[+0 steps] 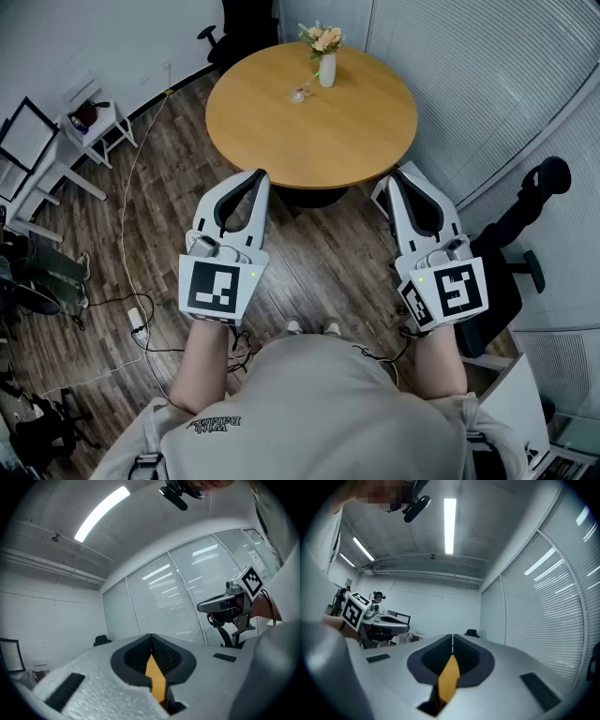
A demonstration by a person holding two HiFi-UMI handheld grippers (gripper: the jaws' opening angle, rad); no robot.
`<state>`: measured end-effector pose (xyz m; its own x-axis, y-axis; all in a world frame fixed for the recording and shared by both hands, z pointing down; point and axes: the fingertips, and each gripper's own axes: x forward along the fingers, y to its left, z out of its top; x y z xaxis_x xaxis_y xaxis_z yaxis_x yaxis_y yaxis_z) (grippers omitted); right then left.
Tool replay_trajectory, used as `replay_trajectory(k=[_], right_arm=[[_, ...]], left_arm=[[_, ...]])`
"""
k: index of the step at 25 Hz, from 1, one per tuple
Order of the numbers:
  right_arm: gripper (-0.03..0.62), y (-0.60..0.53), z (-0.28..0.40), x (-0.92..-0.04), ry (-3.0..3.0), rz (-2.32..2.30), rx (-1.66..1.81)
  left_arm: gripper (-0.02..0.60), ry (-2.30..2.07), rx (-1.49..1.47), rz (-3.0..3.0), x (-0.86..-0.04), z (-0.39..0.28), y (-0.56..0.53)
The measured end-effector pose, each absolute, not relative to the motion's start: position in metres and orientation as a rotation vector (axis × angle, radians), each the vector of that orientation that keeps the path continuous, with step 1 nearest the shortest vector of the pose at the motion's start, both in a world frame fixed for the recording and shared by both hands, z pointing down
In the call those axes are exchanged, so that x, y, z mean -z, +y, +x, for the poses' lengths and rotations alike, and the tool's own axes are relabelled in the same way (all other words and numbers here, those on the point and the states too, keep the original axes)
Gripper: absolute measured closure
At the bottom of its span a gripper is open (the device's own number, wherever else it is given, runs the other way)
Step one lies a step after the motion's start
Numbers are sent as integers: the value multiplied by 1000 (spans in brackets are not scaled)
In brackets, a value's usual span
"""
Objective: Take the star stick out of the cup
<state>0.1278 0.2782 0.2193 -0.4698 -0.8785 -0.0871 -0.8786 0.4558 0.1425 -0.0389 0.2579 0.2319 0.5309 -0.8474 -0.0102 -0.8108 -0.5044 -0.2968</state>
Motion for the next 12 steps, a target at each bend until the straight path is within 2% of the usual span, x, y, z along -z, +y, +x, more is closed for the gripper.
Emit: replay_trajectory(k=[12], right_arm=[[562,279,132,-223,2666,-1591,-223]], left_arm=[[561,1346,216,-2533,-237,-20,264]])
